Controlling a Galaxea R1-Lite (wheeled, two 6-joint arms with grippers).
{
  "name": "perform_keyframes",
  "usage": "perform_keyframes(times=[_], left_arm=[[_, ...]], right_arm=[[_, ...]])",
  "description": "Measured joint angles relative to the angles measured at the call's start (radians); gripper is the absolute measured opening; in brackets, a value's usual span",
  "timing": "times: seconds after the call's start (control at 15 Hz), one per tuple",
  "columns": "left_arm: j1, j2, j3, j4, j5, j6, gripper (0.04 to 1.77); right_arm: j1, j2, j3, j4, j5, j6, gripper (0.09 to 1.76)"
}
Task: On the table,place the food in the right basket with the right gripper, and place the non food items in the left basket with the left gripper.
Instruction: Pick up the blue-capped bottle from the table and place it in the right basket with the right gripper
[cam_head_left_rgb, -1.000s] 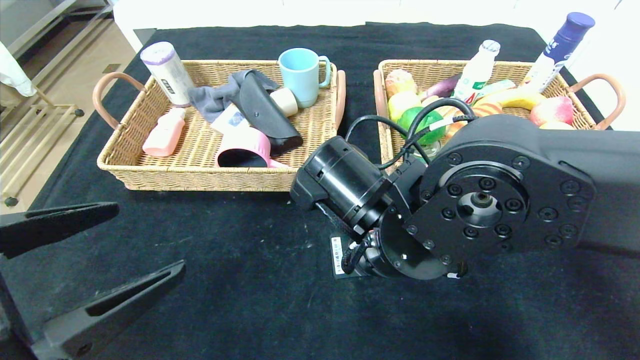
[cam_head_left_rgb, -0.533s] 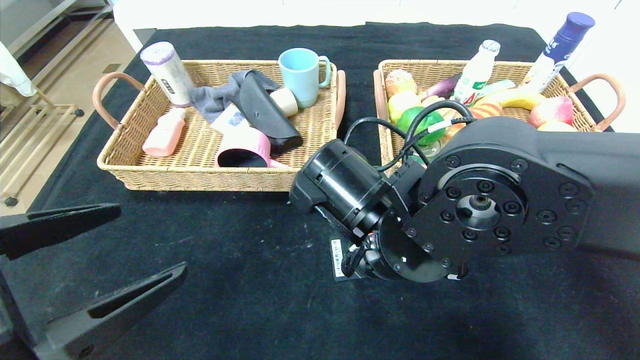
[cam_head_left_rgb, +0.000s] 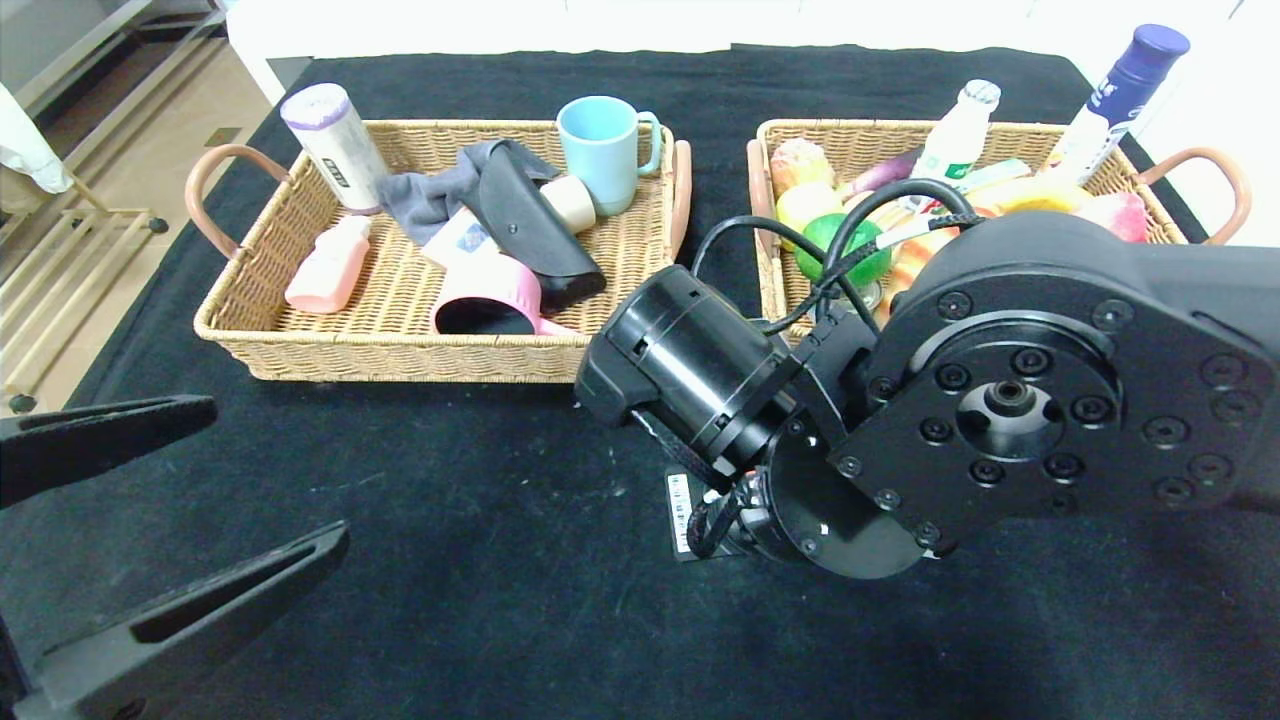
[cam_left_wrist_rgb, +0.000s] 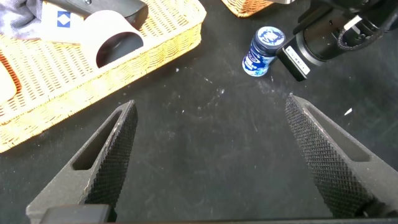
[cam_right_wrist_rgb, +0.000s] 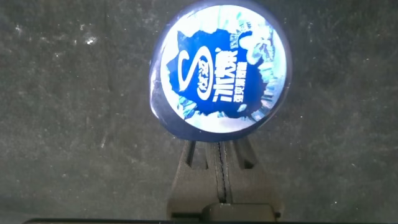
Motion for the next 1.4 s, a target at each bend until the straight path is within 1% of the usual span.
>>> perform_keyframes(times=[0.2,0.27,0.4,0.53,0.67,0.8,1.07,1.4], left_arm=[[-0.001,-0.001,0.0,0.001,-0.002,0.002,1.72],[-0.001,-0.002,0.0,0.001,-0.002,0.004,1.72],[-0.001,-0.002,0.0,0.001,-0.002,0.006,1.72],[-0.001,-0.002,0.0,0.001,-0.002,0.006,1.72],[-0.001,-0.003,0.0,0.001,-0.003,0.006,1.72],[-0.002,-0.003,0.0,0.001,-0.008,0.007,1.72],[-0.003,-0.01,-0.002,0.001,-0.019,0.009,1.72],[-0.003,-0.016,-0.001,0.001,-0.019,0.014,1.72]], right_arm=[[0.004,-0.003,0.002,0.015,0.0,-0.001,0.12],[0.006,-0.003,0.002,0.015,0.001,0.0,0.14],[0.007,-0.004,0.003,0.015,0.001,0.0,0.51],[0.008,-0.005,0.002,0.016,0.002,0.002,0.78],[0.009,-0.006,0.002,0.017,0.003,0.001,0.99],[0.014,-0.007,0.002,0.019,0.003,0.0,1.15],[0.02,-0.01,-0.001,0.019,-0.002,-0.006,1.38],[0.015,-0.01,-0.006,0.01,-0.011,-0.032,1.53]])
